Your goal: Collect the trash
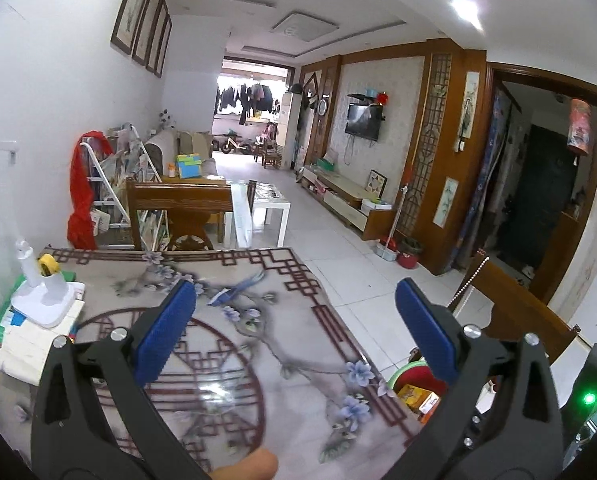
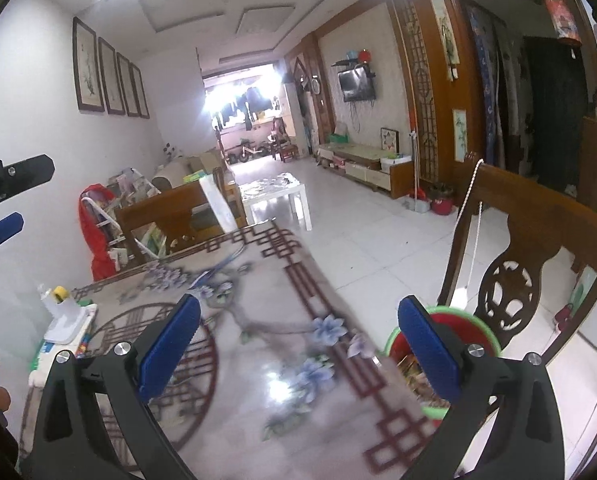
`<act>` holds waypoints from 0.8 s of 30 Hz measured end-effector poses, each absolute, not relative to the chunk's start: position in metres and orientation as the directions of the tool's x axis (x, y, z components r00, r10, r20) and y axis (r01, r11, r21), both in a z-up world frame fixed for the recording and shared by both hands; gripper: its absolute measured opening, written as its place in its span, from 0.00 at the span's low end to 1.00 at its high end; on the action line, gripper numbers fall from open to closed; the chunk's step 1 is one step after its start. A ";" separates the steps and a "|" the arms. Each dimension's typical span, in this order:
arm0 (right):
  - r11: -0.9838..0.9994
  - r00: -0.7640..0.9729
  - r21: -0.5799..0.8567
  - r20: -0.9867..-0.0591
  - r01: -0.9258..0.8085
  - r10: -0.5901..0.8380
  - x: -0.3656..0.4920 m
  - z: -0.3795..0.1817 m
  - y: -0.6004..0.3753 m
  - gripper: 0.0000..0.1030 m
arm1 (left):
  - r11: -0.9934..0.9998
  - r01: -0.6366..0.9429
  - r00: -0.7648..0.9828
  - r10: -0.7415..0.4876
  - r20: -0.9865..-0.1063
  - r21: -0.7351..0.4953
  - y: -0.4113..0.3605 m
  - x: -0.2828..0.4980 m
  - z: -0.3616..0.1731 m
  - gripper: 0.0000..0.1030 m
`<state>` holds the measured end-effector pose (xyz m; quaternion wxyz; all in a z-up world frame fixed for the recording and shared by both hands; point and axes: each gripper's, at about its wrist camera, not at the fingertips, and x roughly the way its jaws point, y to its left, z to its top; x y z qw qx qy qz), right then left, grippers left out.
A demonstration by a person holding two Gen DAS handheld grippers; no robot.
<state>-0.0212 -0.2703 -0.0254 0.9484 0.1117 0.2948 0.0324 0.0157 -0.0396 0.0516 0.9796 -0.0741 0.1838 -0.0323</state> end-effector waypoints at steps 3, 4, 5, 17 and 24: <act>0.972 0.823 0.235 -0.553 0.009 0.126 -0.029 -0.023 -0.259 0.93 | 0.991 0.021 0.942 -0.065 -0.331 -0.134 -0.033 0.005 0.053 0.95; 0.972 0.824 0.233 -0.553 0.012 0.123 -0.032 -0.022 -0.255 0.93 | 0.991 0.028 0.942 -0.070 -0.329 -0.133 -0.031 0.003 0.054 0.95; 0.972 0.824 0.233 -0.553 0.013 0.121 -0.034 -0.021 -0.252 0.93 | 0.990 0.042 0.940 -0.086 -0.330 -0.137 -0.029 0.002 0.054 0.95; 0.971 0.804 0.237 -0.584 0.040 0.110 -0.054 -0.025 -0.237 0.93 | 0.981 0.072 0.932 -0.131 -0.339 -0.180 -0.005 -0.014 0.054 0.95; 0.974 0.801 0.224 -0.588 0.030 0.111 -0.058 -0.024 -0.230 0.93 | 0.980 0.064 0.932 -0.126 -0.339 -0.190 0.004 -0.021 0.054 0.95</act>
